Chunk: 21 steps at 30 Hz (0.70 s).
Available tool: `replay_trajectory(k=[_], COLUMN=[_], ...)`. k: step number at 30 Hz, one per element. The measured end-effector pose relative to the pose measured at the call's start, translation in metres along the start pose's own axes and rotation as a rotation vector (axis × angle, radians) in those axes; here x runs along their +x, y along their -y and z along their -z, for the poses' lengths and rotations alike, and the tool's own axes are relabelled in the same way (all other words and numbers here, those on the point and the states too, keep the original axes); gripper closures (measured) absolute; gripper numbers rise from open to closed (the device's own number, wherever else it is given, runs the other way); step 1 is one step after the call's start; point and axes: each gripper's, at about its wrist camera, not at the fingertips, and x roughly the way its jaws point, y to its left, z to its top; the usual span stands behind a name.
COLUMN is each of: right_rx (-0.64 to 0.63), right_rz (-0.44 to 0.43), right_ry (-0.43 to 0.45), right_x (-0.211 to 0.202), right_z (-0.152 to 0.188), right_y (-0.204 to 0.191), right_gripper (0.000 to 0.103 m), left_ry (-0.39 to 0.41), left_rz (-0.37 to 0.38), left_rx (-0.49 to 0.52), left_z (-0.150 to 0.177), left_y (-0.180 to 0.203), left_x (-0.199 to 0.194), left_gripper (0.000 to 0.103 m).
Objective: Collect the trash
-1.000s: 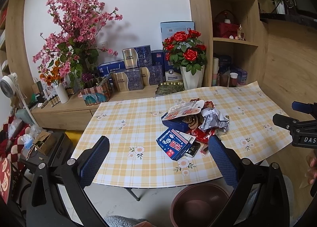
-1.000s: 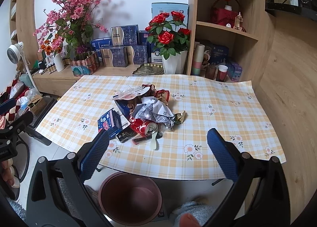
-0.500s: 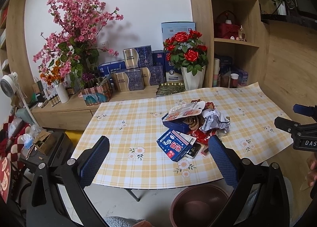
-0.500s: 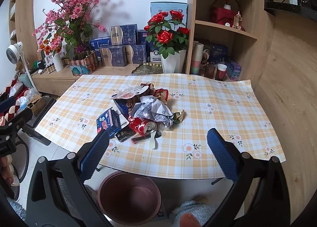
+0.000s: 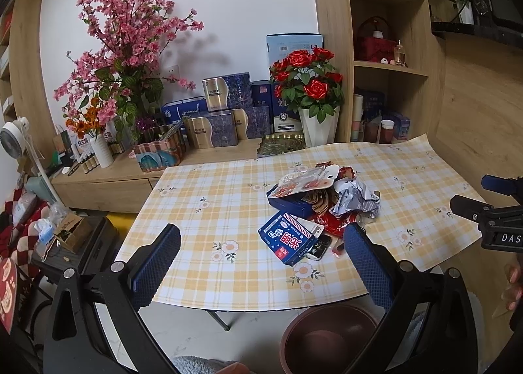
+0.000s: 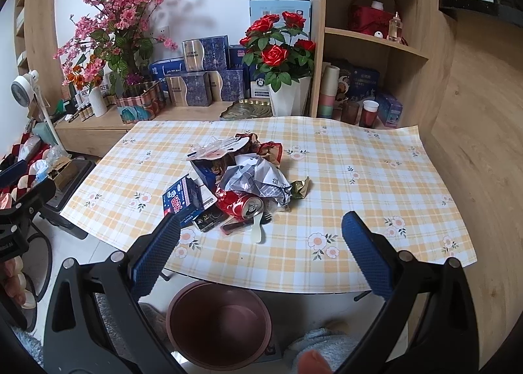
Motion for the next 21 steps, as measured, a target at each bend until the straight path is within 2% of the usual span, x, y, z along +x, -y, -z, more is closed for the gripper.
replay_trajectory(k=[10,15,19,21], right_rx=[0.012,0.027,0.011,-0.057], right_rz=[0.006,0.008,0.012,0.008], right_ry=[-0.018,-0.047,-0.054,-0.068], right_x=[0.007,0.019,0.031,0.043], right_z=[0.003,0.009,0.012,0.011], right_y=[0.003,0.007,0.008,0.003], right_gripper=[0.006,0.006,0.006,0.006], left_ry=[-0.01,-0.052,-0.07,-0.071], left_rz=[0.036,0.159,0.144,0.149], left_rx=[0.001,-0.044,-0.067,-0.103], left_z=[0.0,0.008,0.016,0.019], left_y=[0.002,-0.005,-0.011,-0.018], left_x=[0.007,0.021,0.036,0.044], left_gripper=[0.005,0.005,0.005,0.005])
